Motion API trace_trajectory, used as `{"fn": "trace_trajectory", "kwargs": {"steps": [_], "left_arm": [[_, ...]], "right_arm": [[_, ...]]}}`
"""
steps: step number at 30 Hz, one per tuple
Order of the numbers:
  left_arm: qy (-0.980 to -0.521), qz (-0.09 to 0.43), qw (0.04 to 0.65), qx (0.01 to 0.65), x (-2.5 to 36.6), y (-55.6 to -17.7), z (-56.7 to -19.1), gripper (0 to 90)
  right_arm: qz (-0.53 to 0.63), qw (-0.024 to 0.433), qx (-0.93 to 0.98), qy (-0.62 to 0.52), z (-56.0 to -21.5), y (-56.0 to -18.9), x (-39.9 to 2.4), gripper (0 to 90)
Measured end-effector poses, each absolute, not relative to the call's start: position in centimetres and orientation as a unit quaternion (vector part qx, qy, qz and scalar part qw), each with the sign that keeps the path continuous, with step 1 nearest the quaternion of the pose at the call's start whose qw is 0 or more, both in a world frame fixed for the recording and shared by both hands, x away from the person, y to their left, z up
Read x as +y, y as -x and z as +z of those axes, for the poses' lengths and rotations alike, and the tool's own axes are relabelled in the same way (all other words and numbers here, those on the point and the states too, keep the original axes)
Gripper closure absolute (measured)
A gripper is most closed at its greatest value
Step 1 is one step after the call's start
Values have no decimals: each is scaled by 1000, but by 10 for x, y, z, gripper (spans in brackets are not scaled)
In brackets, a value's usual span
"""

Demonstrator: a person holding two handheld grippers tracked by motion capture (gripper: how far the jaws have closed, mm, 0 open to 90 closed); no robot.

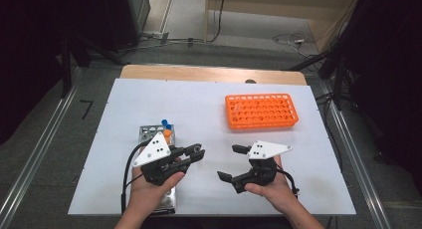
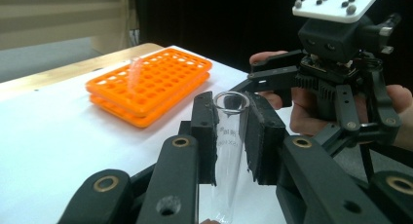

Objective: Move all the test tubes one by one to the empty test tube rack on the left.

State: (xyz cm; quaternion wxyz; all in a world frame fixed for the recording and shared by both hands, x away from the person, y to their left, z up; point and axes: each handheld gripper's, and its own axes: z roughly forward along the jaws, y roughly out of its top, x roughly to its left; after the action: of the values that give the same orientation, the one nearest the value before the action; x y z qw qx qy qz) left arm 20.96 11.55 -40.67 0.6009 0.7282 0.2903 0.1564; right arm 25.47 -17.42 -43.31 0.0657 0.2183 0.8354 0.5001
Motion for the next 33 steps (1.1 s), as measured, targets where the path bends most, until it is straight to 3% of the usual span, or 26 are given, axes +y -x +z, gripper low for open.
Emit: {"fn": "trace_trajectory", "kwargs": {"steps": [23, 33], "left_arm": [[-707, 214, 583, 338, 178, -210, -412, 763], [-712, 225, 568, 347, 181, -214, -426, 763]], "right_arm": [[500, 84, 821, -261, -440, -275, -200, 0], [497, 86, 822, -264, -442, -276, -202, 0]]}}
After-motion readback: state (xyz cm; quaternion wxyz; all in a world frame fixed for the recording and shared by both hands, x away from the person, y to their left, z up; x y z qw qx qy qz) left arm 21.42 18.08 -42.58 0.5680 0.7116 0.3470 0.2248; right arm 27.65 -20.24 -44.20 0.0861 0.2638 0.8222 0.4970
